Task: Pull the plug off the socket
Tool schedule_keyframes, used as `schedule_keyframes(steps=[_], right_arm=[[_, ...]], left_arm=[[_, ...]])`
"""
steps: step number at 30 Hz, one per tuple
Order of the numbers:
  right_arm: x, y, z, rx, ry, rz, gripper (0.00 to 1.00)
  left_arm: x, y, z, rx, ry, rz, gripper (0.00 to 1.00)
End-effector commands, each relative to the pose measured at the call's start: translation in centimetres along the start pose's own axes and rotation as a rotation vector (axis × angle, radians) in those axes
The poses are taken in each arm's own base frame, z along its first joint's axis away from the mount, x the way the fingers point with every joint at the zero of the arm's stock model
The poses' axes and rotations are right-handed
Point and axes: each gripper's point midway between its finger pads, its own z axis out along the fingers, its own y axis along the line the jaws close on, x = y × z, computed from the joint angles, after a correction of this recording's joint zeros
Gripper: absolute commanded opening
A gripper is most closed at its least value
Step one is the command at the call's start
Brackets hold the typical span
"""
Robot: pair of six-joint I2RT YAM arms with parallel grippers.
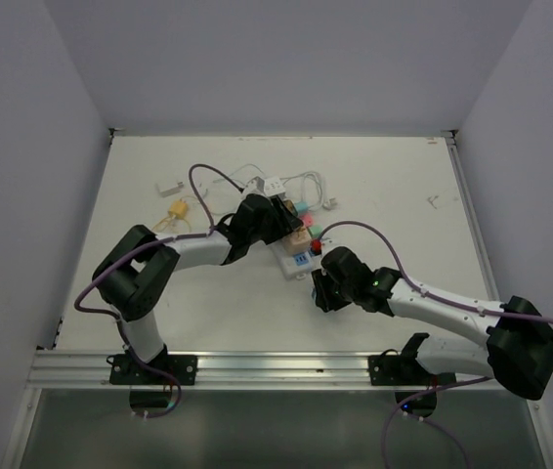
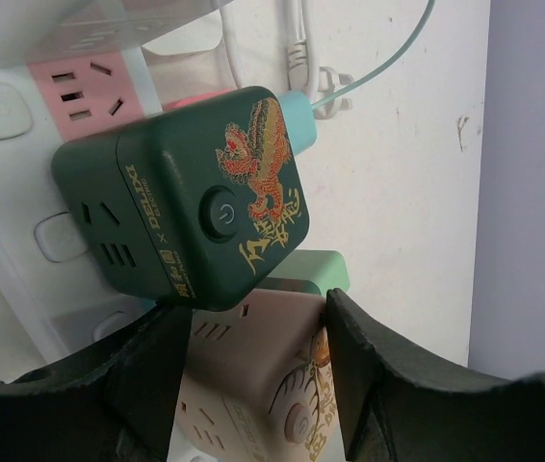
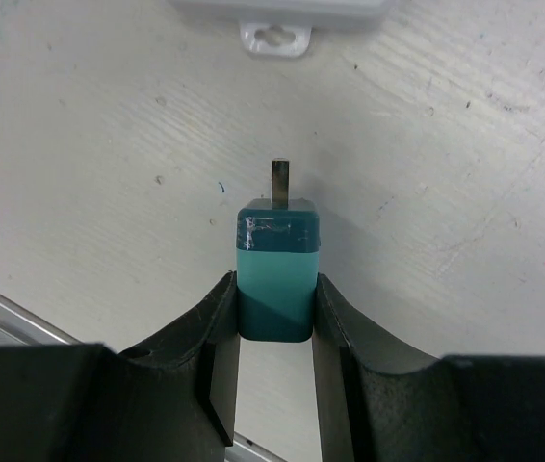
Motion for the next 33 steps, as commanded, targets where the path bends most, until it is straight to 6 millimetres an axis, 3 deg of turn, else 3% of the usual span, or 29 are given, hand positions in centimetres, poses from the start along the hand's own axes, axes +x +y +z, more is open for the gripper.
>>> schedule_keyframes(steps=[1,7,13,17,22,29,33], right_arm=[[0.9,0.1,-0.7,-0.019,0.035,-0.011,0.0],[-1.0,-3.8,-0.7,0.15,-0.026,0.086,0.0],[-5.1,-10.1,0.0,0.234,-0.132,0.319,0.0],[-8.9,-11.8,1.3,0.166,-0.231,0.442,0.0],[-11.8,-12.5,3.4,0.027,-0.285,0.631,0.01],[-11.7,-15.4,4.9,0.028,-0.308,0.833,0.25],[-11.6,-16.3,3.8,0.076,-0.328,0.837,0.56]], left_arm=[[5.4,17.7,-3.1,-0.59,0.174,0.169,0.59],[3.9,16.2,-4.3,-0.558,0.169,0.238,0.61],[2.2,14.5,-6.4,-0.52,0.16,0.312,0.64],[2.0,14.2,-7.4,-0.499,0.178,0.357,0.67],[1.4,12.9,-8.2,-0.453,0.175,0.384,0.74],[-0.6,11.6,-10.2,-0.462,0.126,0.417,0.87],[-1.9,10.5,-11.6,-0.476,0.092,0.408,0.92]])
